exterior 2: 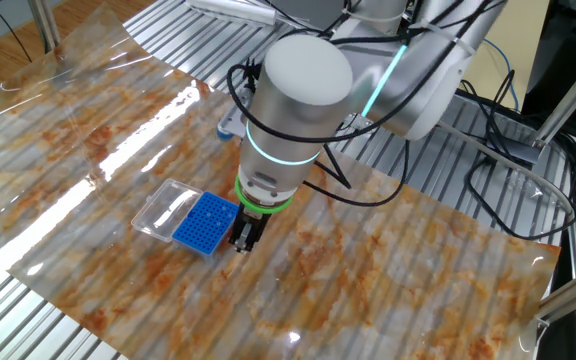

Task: Insert a small pipette tip into the holder for small pipette tips

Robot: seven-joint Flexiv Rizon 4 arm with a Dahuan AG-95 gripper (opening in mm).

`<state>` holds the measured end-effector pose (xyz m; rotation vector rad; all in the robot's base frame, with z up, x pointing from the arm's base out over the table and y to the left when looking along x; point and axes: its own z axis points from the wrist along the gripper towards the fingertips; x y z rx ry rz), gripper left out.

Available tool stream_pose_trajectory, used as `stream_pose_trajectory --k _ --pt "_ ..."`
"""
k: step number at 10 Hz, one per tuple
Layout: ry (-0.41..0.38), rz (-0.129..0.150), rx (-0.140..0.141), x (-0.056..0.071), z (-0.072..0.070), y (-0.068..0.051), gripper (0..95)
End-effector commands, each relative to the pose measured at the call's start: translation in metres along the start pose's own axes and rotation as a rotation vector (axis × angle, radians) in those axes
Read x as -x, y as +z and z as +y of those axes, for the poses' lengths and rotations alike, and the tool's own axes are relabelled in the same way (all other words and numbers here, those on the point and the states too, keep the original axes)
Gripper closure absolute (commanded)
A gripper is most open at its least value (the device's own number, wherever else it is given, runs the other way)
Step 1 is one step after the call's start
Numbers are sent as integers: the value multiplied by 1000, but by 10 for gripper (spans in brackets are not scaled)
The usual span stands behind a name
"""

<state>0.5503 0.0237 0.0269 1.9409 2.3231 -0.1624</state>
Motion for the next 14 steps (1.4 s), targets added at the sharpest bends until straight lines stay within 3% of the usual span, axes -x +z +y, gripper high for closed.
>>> stream_pose_trajectory --k 1,8,14 --pt "2 -28 -2 0 2 3 760" --pt "37 -76 -7 -4 6 7 760" --pt "67 -91 -9 -8 9 11 760"
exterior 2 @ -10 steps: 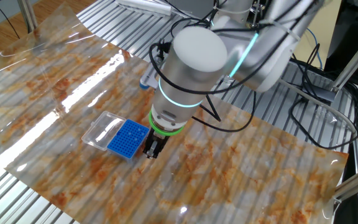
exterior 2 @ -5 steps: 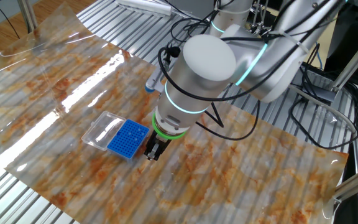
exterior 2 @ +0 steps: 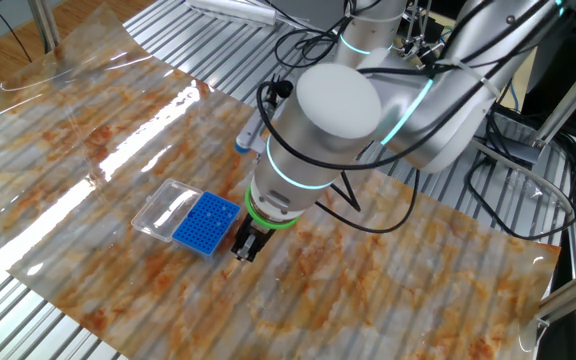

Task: Insert a small pipette tip into the holder for small pipette tips

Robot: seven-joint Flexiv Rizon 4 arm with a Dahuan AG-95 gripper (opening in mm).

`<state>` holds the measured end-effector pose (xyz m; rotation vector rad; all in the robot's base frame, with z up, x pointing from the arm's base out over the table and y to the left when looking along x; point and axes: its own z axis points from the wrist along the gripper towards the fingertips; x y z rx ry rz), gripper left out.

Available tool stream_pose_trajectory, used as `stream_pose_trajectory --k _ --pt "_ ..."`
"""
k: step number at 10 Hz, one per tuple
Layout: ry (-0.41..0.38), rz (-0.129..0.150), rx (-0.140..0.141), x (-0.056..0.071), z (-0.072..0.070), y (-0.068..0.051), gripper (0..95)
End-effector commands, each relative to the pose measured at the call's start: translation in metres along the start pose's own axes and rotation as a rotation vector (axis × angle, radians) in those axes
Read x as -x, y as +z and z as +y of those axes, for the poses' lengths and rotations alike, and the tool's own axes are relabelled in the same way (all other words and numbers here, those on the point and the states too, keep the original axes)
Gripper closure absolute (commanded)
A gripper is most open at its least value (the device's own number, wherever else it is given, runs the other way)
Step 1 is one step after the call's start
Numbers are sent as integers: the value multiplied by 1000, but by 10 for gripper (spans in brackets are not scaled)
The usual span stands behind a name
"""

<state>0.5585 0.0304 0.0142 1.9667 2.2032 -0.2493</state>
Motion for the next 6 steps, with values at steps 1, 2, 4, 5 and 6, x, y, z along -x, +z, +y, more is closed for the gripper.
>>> stream_pose_trajectory --k 1,2,4,5,6 --pt "3 -9 -2 -1 1 0 760" --pt "5 -9 -2 -1 1 0 760" --pt "14 -10 -2 -2 2 1 760" --pt "18 -17 -3 -3 2 1 760" --pt "18 -21 -3 -3 2 1 760"
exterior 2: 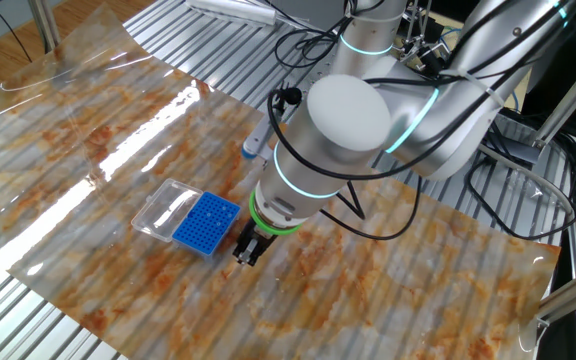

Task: Insert a small pipette tip into the holder for small pipette tips

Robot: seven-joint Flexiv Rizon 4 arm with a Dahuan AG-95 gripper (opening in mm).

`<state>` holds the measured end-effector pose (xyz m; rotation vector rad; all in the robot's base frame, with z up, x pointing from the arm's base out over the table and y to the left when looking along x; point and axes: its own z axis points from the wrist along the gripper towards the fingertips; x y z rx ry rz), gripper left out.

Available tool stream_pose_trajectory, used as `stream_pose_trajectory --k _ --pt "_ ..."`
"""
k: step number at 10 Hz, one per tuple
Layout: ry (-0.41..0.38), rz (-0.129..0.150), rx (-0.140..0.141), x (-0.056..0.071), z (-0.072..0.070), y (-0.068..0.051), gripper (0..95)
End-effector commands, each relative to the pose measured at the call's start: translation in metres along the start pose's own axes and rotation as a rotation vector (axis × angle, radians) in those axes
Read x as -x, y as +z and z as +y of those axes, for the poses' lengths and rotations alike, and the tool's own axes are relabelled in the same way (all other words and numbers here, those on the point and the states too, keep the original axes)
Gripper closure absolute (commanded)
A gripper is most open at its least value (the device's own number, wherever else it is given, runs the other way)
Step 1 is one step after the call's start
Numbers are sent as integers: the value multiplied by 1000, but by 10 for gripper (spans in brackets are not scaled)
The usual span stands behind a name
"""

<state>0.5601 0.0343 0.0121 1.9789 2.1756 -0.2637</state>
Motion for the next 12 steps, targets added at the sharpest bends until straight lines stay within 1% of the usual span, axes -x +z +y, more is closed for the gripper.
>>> stream_pose_trajectory --k 1,4,5,7,12 --pt "1 -13 -1 1 0 0 760" --pt "3 -25 -1 1 0 0 760" --pt "-2 -39 -1 1 0 0 760" --pt "-20 -59 1 1 0 0 760" --pt "-31 -86 7 2 1 -1 760"
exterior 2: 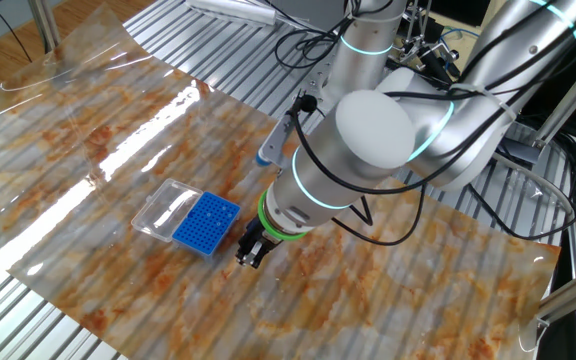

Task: Insert a small pipette tip into the holder for small pipette tips

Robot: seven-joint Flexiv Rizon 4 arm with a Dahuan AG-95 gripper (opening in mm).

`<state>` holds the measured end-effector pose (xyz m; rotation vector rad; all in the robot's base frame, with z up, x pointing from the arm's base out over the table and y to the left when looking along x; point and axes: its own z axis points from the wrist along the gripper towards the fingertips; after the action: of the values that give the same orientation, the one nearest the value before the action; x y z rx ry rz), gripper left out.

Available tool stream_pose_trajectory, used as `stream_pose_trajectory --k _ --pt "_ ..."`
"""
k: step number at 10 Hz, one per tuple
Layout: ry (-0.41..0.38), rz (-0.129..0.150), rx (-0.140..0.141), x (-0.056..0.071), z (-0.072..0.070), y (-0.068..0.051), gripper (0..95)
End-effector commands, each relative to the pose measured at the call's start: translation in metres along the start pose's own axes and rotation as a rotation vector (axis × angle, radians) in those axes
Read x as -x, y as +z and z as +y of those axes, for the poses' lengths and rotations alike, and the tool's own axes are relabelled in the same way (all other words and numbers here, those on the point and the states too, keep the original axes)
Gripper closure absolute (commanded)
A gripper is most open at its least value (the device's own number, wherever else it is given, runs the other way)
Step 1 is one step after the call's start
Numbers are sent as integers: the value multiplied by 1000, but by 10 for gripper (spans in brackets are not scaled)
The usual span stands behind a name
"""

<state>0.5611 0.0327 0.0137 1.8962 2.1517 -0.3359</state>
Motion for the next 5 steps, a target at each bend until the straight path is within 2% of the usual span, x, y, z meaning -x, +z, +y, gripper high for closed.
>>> stream_pose_trajectory --k 1,5 --pt "-4 -2 0 0 0 0 760" --pt "-18 -19 1 1 0 0 760"
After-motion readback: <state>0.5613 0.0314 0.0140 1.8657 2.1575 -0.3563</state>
